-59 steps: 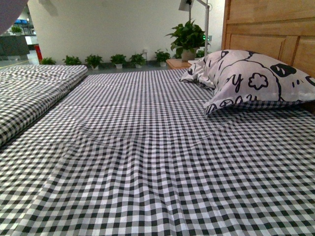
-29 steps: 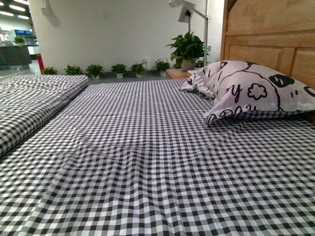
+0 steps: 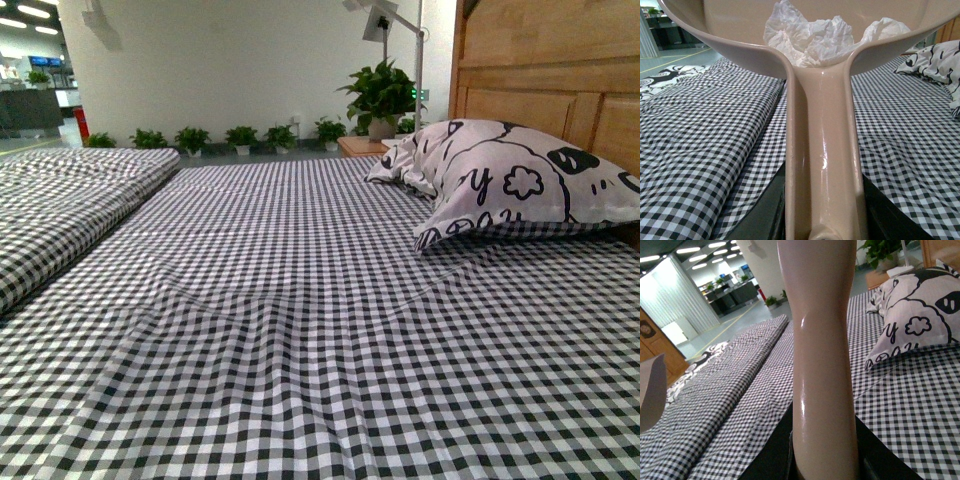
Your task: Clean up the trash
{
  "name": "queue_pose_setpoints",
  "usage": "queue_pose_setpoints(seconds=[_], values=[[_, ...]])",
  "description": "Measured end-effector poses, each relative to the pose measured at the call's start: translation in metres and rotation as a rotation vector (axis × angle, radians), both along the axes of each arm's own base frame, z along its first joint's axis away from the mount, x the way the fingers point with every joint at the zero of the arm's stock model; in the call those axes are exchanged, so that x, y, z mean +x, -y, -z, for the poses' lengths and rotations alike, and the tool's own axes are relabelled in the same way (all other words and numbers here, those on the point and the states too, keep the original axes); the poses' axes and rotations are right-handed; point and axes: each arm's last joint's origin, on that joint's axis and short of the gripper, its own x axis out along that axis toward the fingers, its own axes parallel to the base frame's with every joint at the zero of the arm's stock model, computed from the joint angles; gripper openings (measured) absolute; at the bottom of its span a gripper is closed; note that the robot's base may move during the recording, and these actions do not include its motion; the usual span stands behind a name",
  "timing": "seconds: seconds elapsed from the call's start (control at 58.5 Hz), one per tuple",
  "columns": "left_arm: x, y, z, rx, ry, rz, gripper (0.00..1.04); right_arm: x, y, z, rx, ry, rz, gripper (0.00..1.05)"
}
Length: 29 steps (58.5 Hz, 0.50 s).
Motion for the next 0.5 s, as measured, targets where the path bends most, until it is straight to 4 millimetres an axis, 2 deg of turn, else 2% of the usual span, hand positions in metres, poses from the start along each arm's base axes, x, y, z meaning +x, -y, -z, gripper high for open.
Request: queue_pose_setpoints(seconds=[0.496], values=[[0.0000, 0.0000, 0.0000, 0.000, 0.000, 0.000, 0.27, 0.0000, 0.0000, 0.0000, 0.000, 0.000, 0.000, 0.19]])
